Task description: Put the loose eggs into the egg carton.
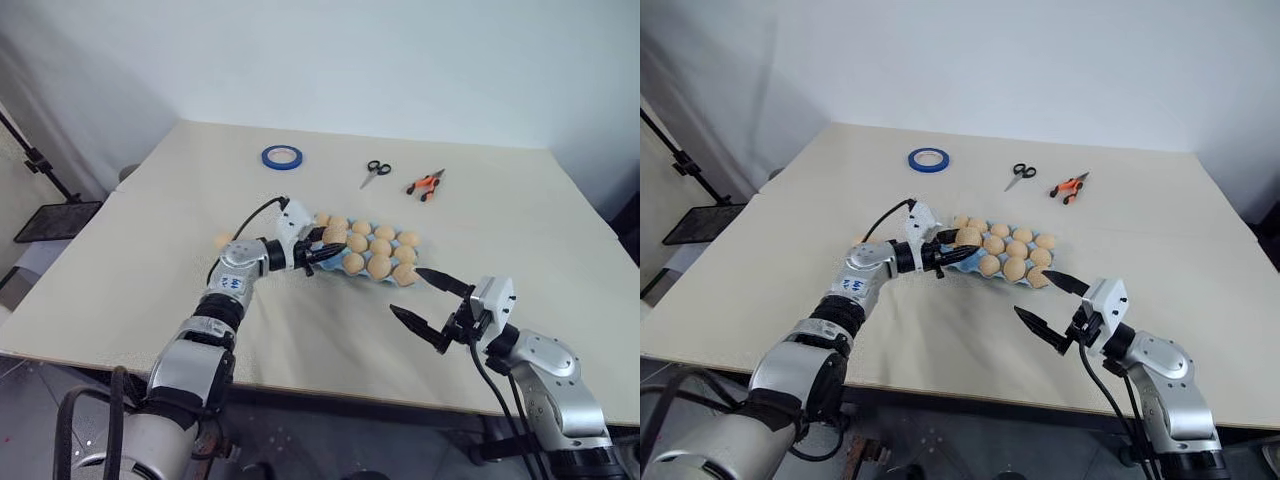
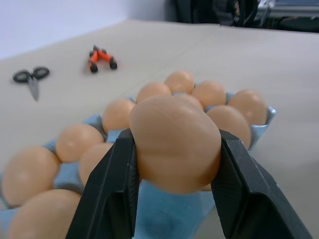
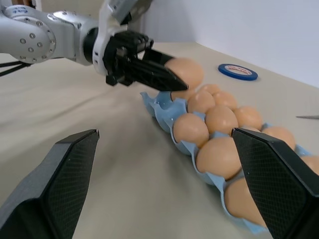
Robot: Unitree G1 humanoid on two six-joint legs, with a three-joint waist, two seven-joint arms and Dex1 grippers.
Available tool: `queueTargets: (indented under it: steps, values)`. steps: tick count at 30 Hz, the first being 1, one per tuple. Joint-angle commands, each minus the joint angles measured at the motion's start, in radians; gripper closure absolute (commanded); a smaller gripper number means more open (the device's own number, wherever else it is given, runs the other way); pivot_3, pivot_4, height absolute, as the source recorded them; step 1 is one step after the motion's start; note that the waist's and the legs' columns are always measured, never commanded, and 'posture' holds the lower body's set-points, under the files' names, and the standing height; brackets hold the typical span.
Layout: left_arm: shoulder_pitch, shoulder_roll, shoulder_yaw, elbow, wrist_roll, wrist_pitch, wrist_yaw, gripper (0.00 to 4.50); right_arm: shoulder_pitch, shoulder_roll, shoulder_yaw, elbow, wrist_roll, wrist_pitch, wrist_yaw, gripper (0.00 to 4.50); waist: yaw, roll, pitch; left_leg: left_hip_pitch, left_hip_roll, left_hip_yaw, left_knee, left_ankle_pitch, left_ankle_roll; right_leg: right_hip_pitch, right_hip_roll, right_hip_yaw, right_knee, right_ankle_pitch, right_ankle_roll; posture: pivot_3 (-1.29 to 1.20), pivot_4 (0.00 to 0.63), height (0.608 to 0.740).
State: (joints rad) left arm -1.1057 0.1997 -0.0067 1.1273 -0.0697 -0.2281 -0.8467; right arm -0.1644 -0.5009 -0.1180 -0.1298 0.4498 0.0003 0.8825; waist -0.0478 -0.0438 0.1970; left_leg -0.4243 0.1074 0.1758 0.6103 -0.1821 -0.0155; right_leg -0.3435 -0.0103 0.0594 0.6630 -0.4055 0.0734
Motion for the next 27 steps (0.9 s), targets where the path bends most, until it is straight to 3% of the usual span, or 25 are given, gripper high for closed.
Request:
queueTargets:
  steps: [1, 7, 14, 17, 19, 27]
  values:
    - [-0.033, -0.012, -0.001, 0.023, 0.017, -0.021, 0.01, 2.18, 0.021, -0.012, -0.025, -0.081, 0.01, 0.0, -0.019, 0.0, -0.003, 0.0, 0.0, 0.0, 0.0, 0.0, 0.0, 0.0, -0.001, -0.001, 0.0, 0.0, 0.0, 0.0, -0.001, 0.0, 0.15, 0.74]
    - [-0.04, 0.031, 0.006, 0.019, 0.037, -0.063, 0.04, 0.48, 0.044, -0.016, -0.033, -0.113, 0.013, 0.012, -0.037, 0.0, -0.007, 0.0, 0.0, -0.001, 0.001, 0.0, 0.0, 0.001, -0.002, -0.001, 0.001, 0.0, 0.001, -0.002, 0.0, 0.0, 0.15, 0.74]
    - [0.037, 0.193, 0.075, -0.114, -0.044, -0.084, -0.115, 0.48, 0.073, -0.048, -0.054, -0.096, 0.019, 0.004, -0.004, 0.0, -0.01, 0.0, 0.0, -0.001, 0.001, 0.0, 0.001, 0.001, -0.002, -0.001, 0.0, 0.0, 0.002, -0.002, 0.0, 0.0, 0.15, 0.74]
    - [0.167, 0.291, 0.113, -0.25, -0.108, -0.06, -0.23, 0.48, 0.081, -0.042, -0.075, -0.065, 0.025, -0.039, 0.01, 0.0, -0.012, 0.001, 0.0, 0.0, 0.002, 0.001, 0.0, 0.001, -0.002, -0.001, 0.001, -0.001, 0.003, -0.002, -0.001, 0.0, 0.15, 0.74]
    - [0.277, 0.348, 0.153, -0.347, -0.155, -0.031, -0.26, 0.13, 0.086, -0.045, -0.083, -0.042, 0.03, -0.048, 0.028, 0.0, -0.011, 0.001, 0.0, 0.001, 0.004, 0.001, -0.001, 0.001, -0.002, -0.001, 0.001, -0.001, 0.003, -0.002, -0.001, 0.0, 0.15, 0.74]
    - [0.701, 0.428, 0.324, -0.705, -0.245, 0.045, -0.101, 0.04, 0.073, -0.041, -0.103, 0.026, 0.07, -0.031, 0.053, 0.0, -0.006, 0.001, 0.0, 0.001, 0.006, -0.002, 0.002, 0.0, 0.0, 0.002, -0.002, 0.0, 0.004, -0.002, -0.001, 0.0, 0.15, 0.74]
